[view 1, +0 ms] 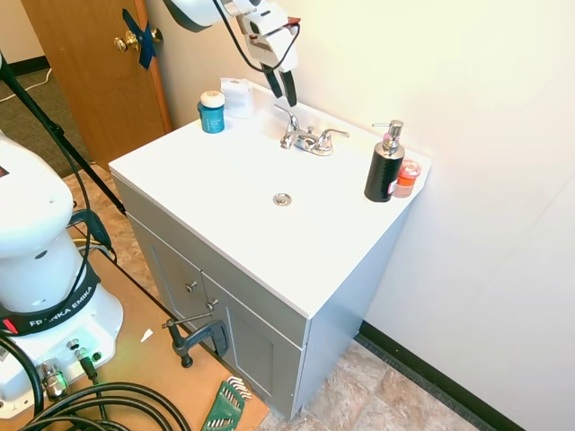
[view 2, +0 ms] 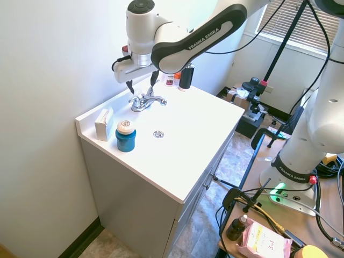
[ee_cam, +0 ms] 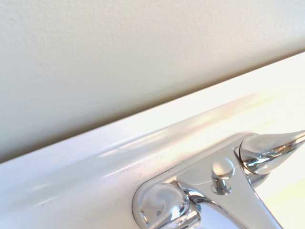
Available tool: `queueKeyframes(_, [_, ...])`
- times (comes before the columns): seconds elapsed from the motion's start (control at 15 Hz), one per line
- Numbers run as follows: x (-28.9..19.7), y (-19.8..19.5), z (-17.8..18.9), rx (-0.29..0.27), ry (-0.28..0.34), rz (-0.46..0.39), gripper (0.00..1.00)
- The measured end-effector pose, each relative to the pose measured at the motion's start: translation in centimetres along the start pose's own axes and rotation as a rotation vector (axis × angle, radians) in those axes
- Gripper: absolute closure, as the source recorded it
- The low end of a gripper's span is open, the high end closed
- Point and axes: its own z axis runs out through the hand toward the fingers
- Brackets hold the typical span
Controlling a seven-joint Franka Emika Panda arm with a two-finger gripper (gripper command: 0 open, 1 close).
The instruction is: Turn on the hot water
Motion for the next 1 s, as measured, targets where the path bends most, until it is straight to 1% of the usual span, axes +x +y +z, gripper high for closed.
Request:
queueKeyframes(0.4, [-0.7, -1.0, 2.6, -0.002, 0.016, -0.001, 0.00])
queueKeyframes(0.6, [-0.7, -1.2, 4.1, -0.017, 0.015, 0.001, 0.00])
queueKeyframes(0.87, [-0.6, -0.8, 4.2, -0.034, -0.002, 0.013, 0.00])
queueKeyframes(1.0, [-0.7, 0.6, 4.2, -0.053, -0.013, 0.009, 0.00])
